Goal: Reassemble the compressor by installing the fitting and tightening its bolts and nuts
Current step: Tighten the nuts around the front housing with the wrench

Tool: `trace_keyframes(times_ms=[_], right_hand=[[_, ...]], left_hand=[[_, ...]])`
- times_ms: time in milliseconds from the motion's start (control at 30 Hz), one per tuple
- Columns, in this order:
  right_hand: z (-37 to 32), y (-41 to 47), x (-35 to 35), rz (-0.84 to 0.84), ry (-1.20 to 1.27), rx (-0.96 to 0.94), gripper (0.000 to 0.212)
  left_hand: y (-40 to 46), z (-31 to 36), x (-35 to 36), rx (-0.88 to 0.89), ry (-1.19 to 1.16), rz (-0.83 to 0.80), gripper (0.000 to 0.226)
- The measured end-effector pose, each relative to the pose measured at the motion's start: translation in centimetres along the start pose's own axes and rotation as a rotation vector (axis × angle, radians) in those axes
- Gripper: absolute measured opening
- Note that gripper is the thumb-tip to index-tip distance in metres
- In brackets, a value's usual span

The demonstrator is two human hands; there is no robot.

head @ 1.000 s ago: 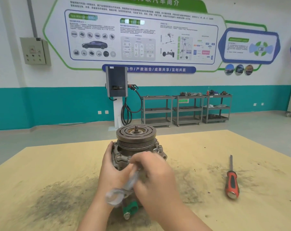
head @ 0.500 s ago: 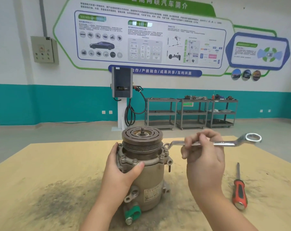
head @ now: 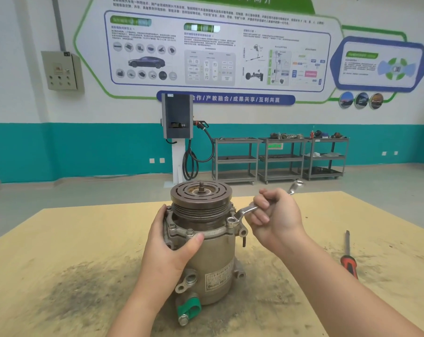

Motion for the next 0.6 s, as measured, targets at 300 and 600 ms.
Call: trace_keyframes(times_ms=[300,600], right_hand=[[1.4,1.6,0.0,-0.087,0.000,0.110,0.012],[0.2,-1.7,-1.7,-0.055,0.034,-0.196,0.018]], left_hand=[[-0.1,-0.2,-0.2,-0.005,-0.024,-0.002,0.095],[0.0,-0.5,-0.2,-0.020,0.005,0.017,0.094]])
Point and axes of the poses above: each hand's wrist, its own y-axis towards the middle knuckle, its own x-axis out of the palm, z = x × y, the point moved 7 cm from there along y, towards the middle knuckle, and after that the axes turned 7 degrees about -z, right-handed, at the moved point
